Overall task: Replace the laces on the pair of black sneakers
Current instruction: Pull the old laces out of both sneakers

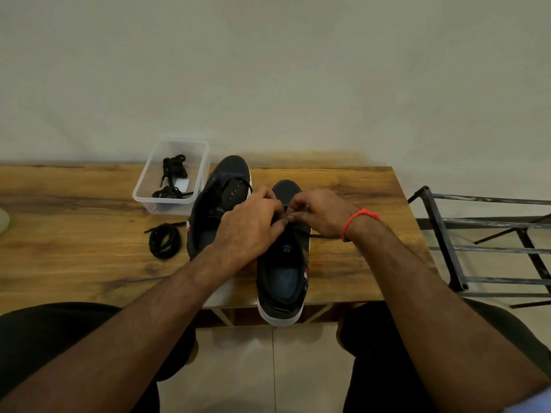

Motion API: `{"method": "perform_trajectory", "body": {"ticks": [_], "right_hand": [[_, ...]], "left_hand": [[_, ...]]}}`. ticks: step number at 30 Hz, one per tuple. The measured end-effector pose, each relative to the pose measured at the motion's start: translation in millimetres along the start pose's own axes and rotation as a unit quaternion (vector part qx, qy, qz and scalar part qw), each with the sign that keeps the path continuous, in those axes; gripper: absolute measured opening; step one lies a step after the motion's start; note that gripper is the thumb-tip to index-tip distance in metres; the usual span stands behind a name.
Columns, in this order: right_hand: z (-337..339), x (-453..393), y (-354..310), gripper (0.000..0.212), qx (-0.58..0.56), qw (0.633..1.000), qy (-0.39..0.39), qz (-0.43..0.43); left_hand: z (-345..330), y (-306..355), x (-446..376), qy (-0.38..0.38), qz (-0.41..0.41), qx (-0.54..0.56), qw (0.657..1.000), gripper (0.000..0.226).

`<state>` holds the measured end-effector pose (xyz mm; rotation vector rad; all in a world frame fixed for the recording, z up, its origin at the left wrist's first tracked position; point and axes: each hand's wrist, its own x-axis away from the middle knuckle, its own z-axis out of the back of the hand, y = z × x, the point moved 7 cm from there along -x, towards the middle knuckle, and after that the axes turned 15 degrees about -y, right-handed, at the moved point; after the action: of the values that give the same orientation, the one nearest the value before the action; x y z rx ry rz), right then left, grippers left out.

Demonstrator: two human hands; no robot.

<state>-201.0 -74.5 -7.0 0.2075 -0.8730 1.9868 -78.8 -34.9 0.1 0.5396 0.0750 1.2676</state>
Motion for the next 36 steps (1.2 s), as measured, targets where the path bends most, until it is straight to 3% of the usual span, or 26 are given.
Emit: {"method": "perform_trajectory", "body": {"ticks": [6,9,13,15,17,21,31,36], "right_hand": [[2.9,0.8,-4.8,0.021,0.07,0.997,0.001,0.016],[2.7,1.1,-3.2,0.018,0.047,0.999,0.008,0.013],[-0.4,0.6,1.2,0.016,-0.014,1.0,-0.007,0.002],[-1.3,-0.6,1.1,0.017,-0.014,1.0,-0.008,0.003],[-1.1,-1.6,0.5,0.017,-0.015,1.0,-0.006,-0.001],[-1.2,-1.7,1.7,0.019,-0.006,1.0,-0.012,-0.014],[-1.3,-2.4,3.2,0.014,-0.021,1.0,-0.003,-0.023],[-0.3,-0.9,4.9,0.018,-0.015,0.999,0.0,-0.03]], "left_hand": [[2.0,-4.0,-7.1,-0.017,-0.004,0.07,0.997,0.019],[18.7,-10.1,-10.0,0.046,0.003,0.135,0.99,0.024],[28.2,-48.7,-2.7,0.083,0.124,0.337,0.929,0.022],[34.3,-54.4,-0.7,0.103,0.118,0.221,0.962,0.012],[36.4,-38.8,-0.4,0.112,0.048,0.083,0.989,0.02],[12.4,-3.0,-4.2,-0.006,-0.049,-0.014,0.999,0.032],[7.1,-6.4,-3.7,-0.019,0.02,-0.036,0.999,0.03],[16.5,0.2,2.1,0.062,0.007,-0.029,0.998,0.021]]}}
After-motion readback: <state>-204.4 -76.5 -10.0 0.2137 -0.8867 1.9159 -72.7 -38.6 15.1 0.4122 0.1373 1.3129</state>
